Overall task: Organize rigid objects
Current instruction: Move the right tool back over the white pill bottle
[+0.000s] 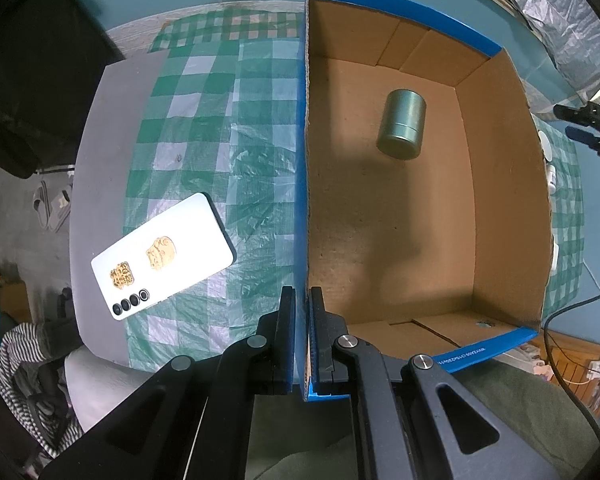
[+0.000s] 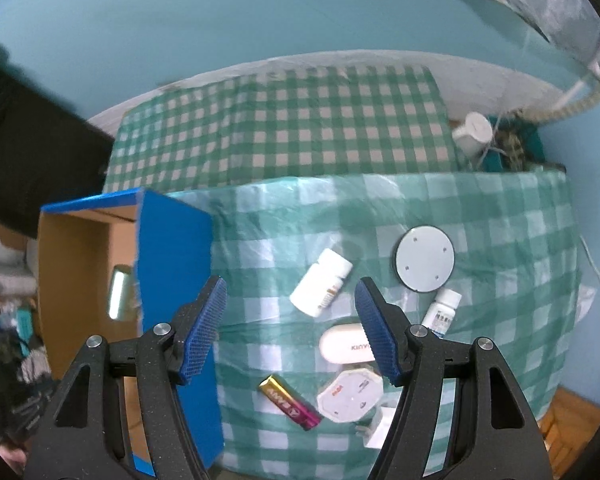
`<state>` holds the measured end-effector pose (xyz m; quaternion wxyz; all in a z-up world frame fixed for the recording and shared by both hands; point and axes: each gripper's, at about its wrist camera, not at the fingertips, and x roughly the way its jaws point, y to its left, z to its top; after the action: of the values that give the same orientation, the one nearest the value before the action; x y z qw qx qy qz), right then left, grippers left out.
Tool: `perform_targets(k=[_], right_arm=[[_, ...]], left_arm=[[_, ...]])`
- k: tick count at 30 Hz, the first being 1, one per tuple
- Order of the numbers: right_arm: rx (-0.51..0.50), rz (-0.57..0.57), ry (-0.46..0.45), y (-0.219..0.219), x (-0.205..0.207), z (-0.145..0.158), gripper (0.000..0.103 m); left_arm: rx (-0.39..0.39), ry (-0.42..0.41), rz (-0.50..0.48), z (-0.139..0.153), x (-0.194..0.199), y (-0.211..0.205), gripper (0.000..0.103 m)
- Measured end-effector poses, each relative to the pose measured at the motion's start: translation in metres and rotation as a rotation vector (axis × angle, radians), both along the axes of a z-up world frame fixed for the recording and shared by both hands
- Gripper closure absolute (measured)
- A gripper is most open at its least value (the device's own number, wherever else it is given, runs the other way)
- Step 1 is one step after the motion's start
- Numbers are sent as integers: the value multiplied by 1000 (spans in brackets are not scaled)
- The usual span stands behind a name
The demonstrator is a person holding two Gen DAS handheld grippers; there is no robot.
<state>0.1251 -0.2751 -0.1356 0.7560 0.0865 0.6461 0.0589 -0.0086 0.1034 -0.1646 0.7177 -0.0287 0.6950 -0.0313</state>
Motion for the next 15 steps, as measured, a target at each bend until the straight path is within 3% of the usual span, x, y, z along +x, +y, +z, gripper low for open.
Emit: perform_targets(k=[15], right_arm=[[-7, -75, 115, -6, 11, -69, 35]], left_arm=[[3, 2, 2, -1, 1, 0, 97]])
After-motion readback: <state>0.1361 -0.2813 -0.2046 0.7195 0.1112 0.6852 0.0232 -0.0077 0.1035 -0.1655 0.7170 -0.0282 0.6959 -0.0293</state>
